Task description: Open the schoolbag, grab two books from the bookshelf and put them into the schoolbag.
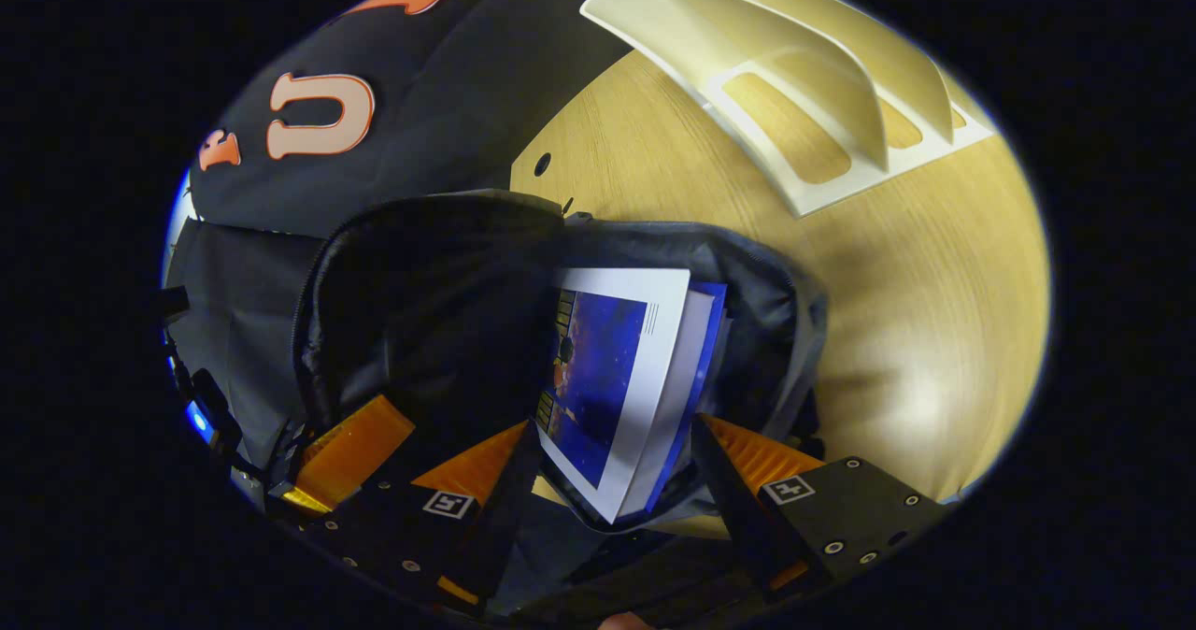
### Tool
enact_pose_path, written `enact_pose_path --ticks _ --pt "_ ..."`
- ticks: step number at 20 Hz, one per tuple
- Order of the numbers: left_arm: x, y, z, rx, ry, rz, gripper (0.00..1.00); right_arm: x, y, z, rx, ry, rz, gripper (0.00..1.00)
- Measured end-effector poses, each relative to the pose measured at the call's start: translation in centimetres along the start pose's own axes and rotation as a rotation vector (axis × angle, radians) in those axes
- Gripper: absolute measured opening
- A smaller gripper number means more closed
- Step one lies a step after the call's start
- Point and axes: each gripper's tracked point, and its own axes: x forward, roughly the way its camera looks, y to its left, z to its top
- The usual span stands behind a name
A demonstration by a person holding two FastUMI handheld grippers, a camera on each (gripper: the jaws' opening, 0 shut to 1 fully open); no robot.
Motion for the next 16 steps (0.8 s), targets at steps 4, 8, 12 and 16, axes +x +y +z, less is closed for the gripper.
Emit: enact_pose_path --ticks 4,8,12,16 --pt "0.8 -2.1 -1.3 -0.018 0.046 0.048 0.14 -4.6 -2.3 2.8 -0.028 -0.05 -0.011 0.97" --pt "1.3 -6.6 -1.1 -0.036 0.057 0.037 0.34 -10.2 -5.2 6.8 -0.123 -0.163 -0.071 0.97" --pt "2.5 -10.8 0.6 -0.018 0.043 0.063 0.67 -16.3 -7.4 11.4 -0.236 -0.304 -0.135 0.98" --pt "3.6 -15.5 4.5 -0.016 -0.053 0.082 0.84 -22.3 -9.7 15.3 -0.331 -0.418 -0.191 0.98"
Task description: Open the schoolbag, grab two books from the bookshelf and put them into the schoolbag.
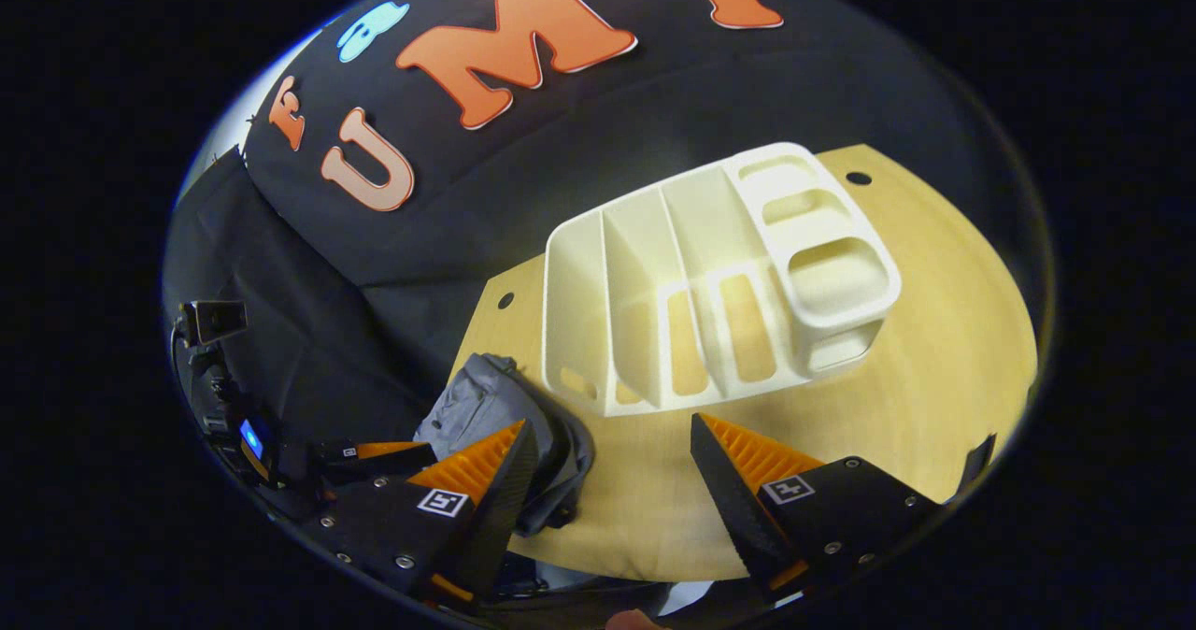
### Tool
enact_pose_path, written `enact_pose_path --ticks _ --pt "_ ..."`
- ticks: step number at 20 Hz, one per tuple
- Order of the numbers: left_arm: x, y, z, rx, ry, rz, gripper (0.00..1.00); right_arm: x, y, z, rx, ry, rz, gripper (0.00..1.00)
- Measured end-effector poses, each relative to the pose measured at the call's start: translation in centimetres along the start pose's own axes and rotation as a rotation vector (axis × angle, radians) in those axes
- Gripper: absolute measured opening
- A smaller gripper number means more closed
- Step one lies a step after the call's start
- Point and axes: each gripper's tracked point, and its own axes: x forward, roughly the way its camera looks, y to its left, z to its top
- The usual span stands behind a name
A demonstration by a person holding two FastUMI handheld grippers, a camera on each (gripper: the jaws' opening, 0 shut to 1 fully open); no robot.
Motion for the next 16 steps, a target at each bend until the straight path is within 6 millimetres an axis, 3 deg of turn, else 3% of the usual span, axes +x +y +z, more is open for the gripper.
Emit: enact_pose_path --ticks 1,3,8,11,16 --pt "-0.1 -0.9 1.1 0.003 -0.036 0.013 0.92 -0.8 -0.9 1.2 -0.018 -0.033 -0.009 0.98" --pt "-0.3 -2.1 3.8 0.009 -0.122 0.064 0.97 -2.4 -2.3 3.4 -0.061 -0.104 -0.024 0.98" --pt "-1.3 -5.5 9.2 -0.048 -0.357 0.143 0.98 -5.8 -4.6 8.5 -0.198 -0.251 -0.032 0.98" --pt "-1.7 -5.8 11.8 -0.05 -0.492 0.204 0.97 -7.5 -5.2 11.6 -0.275 -0.335 -0.037 0.98" --pt "-3.2 -5.3 13.1 -0.099 -0.668 0.242 0.96 -10.6 -4.8 16.1 -0.393 -0.487 -0.04 0.97"
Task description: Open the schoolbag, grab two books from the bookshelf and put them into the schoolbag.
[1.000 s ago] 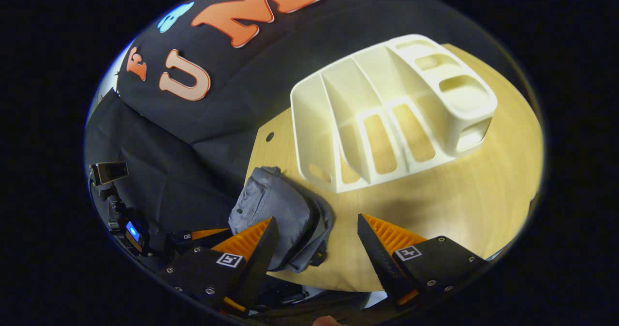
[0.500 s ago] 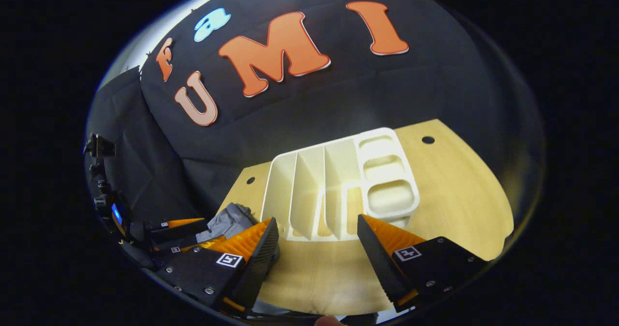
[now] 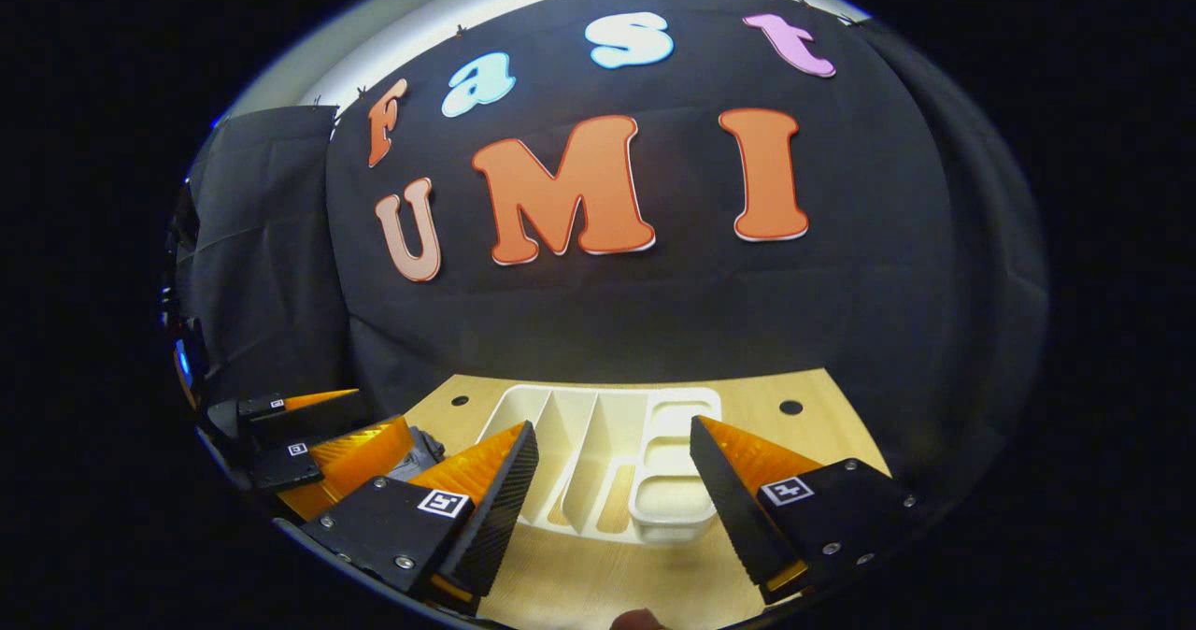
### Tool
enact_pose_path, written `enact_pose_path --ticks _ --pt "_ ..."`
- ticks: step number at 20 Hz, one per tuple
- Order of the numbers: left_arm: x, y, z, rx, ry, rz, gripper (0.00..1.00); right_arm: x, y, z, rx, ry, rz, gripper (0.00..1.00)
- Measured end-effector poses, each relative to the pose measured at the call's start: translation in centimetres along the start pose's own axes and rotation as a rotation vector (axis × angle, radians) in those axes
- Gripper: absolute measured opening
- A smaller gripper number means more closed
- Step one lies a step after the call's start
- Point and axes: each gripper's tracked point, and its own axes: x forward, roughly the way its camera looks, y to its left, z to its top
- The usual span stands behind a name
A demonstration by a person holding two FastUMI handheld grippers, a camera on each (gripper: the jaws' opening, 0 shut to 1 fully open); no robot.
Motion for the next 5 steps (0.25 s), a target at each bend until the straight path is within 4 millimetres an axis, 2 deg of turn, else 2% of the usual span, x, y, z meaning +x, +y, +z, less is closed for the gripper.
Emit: enact_pose_path --ticks 2,5 --pt "0.5 -0.1 0.7 -0.03 -0.06 0.015 0.96 -0.4 -0.3 1.5 -0.024 -0.043 -0.001 0.97" --pt "0.8 0.5 0.2 -0.046 -0.084 0.052 0.96 -1.2 -0.8 3.3 -0.051 -0.119 0.004 0.97"
